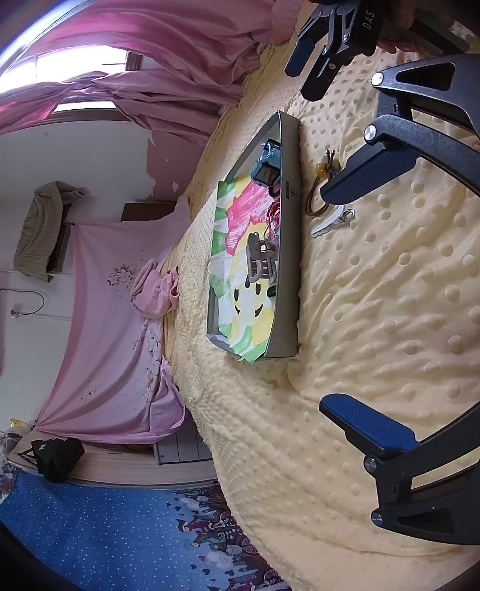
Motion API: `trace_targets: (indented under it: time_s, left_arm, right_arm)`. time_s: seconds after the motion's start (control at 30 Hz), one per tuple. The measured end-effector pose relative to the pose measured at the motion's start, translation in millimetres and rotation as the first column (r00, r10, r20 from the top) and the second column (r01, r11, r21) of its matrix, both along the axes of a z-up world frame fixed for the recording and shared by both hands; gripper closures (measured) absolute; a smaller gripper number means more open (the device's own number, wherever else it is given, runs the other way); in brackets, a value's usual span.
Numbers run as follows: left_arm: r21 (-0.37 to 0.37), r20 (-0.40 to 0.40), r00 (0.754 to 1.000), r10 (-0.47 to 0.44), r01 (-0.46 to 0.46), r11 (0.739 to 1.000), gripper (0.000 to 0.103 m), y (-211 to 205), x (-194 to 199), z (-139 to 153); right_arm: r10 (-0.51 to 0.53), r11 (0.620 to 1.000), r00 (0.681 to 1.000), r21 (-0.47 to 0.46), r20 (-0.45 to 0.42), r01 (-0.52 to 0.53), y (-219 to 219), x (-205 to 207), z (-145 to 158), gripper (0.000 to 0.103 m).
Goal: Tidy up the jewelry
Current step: 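Grasp the white hair clip with the left tool while the right tool grasps the brown cord with yellow bead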
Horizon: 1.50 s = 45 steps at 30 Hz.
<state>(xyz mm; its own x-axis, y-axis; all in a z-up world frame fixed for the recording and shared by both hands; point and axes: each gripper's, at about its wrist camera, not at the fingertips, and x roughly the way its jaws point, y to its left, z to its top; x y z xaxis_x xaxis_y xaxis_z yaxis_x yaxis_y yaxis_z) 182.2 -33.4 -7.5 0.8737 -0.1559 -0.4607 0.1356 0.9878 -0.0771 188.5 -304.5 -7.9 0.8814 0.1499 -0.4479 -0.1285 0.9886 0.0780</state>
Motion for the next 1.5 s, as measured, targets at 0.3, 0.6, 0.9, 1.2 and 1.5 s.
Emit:
trace_targets:
  time_s: [0.3, 0.6, 0.9, 1.2, 1.5]
  left_arm:
    - [0.001, -0.069, 0.998, -0.014, 0.014, 1.000, 0.000, -4.2, 20.9, -9.6]
    - [0.006, -0.106, 0.986, -0.126, 0.127, 0.992, 0.038, -16.7, 25.2, -17.9]
    - [-0.008, -0.165, 0.944, -0.286, 0.289, 0.957, 0.075, -35.9, 30.6, -27.1]
    - [0.004, -0.206, 0.918, -0.338, 0.346, 0.938, 0.075, -50.6, 41.8, -33.0]
    - [-0.034, -0.224, 0.921, -0.318, 0.319, 0.947, 0.082, -49.8, 60.5, -34.9]
  right_arm:
    - [0.058, 0.998, 0.993, 0.020, -0.103, -0.056, 0.9, 24.4, -17.7, 0.006]
    - [0.122, 0.992, 0.980, 0.004, -0.157, -0.123, 14.4, 35.7, -30.8, 0.035]
    - [0.176, 0.984, 0.963, -0.005, -0.205, -0.181, 25.1, 44.4, -39.3, 0.046]
    - [0.197, 0.980, 0.955, 0.004, -0.220, -0.201, 26.8, 49.6, -43.9, 0.046]
    - [0.206, 0.978, 0.953, 0.004, -0.223, -0.211, 30.0, 60.1, -43.6, 0.051]
